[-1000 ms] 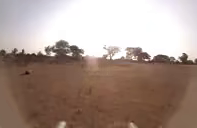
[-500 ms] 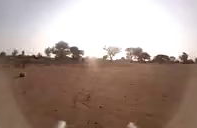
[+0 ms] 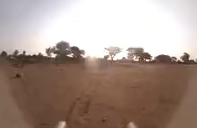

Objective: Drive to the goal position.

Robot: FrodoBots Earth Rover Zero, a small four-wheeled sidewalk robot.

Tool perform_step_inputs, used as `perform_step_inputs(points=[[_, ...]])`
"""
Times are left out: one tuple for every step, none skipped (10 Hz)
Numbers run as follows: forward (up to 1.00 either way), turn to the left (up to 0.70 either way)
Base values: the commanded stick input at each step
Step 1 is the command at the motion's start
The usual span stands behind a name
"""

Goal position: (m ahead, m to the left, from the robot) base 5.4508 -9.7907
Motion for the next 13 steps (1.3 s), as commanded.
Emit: perform_step_inputs(points=[[0.70,0.00],[0.70,0.00],[0.70,0.00],[0.70,0.00],[0.70,0.00],[0.70,0.00],[0.70,0.00],[0.70,0.00],[0.70,0.00],[0.70,0.00],[0.70,0.00],[0.70,0.00],[0.70,0.00]])
